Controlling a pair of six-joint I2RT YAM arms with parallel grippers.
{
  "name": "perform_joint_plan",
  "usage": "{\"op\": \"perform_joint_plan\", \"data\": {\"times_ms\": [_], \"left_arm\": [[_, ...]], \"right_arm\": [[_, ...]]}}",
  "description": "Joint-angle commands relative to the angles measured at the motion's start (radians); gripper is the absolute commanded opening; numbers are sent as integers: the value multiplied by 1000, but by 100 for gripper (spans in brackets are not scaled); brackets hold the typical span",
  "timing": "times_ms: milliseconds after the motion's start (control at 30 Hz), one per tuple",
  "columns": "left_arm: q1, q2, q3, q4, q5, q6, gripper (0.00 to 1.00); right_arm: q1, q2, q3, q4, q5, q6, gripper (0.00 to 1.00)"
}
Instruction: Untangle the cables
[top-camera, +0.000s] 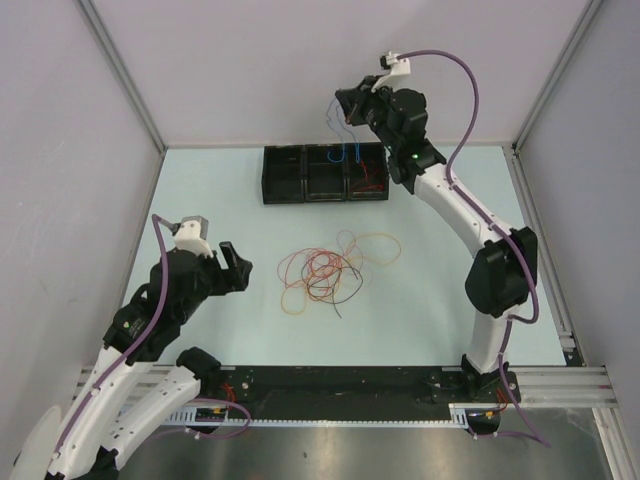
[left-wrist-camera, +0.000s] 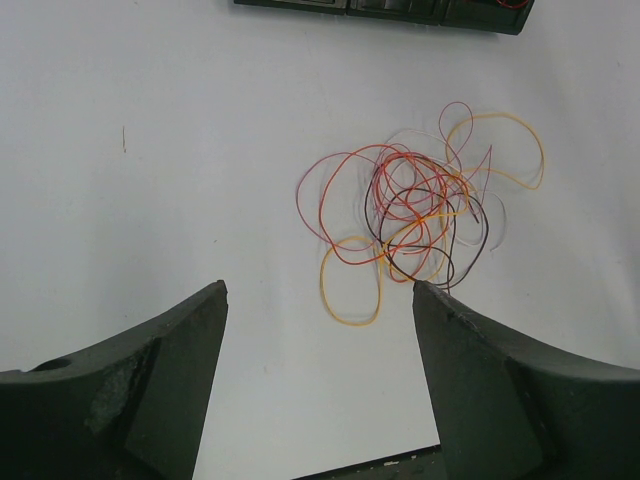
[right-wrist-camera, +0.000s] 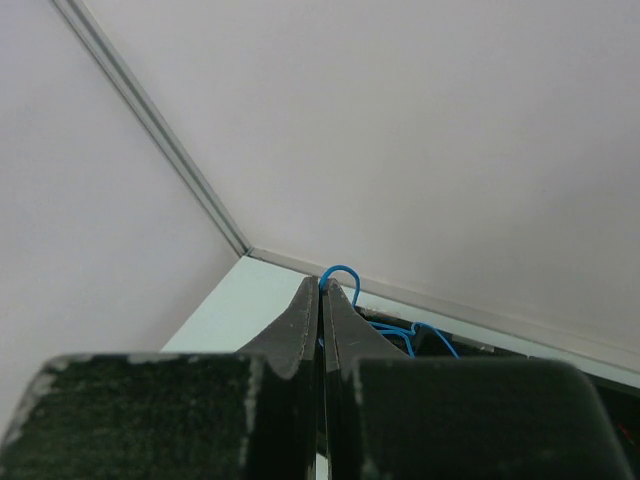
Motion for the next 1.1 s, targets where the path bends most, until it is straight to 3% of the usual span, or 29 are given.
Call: {"op": "perform_joint_plan", "data": {"times_ms": [0, 533, 1067], "left_arm": [[7, 4, -3, 31, -8, 19, 80], [9, 2, -3, 26, -22, 18, 80], [10, 5, -1, 25, -28, 16, 80]], "right_arm": [[-4, 88, 32, 41, -15, 33, 0], [-4, 363, 223, 33, -98, 148, 0], [-29, 586, 371, -37, -104, 104, 0]]}}
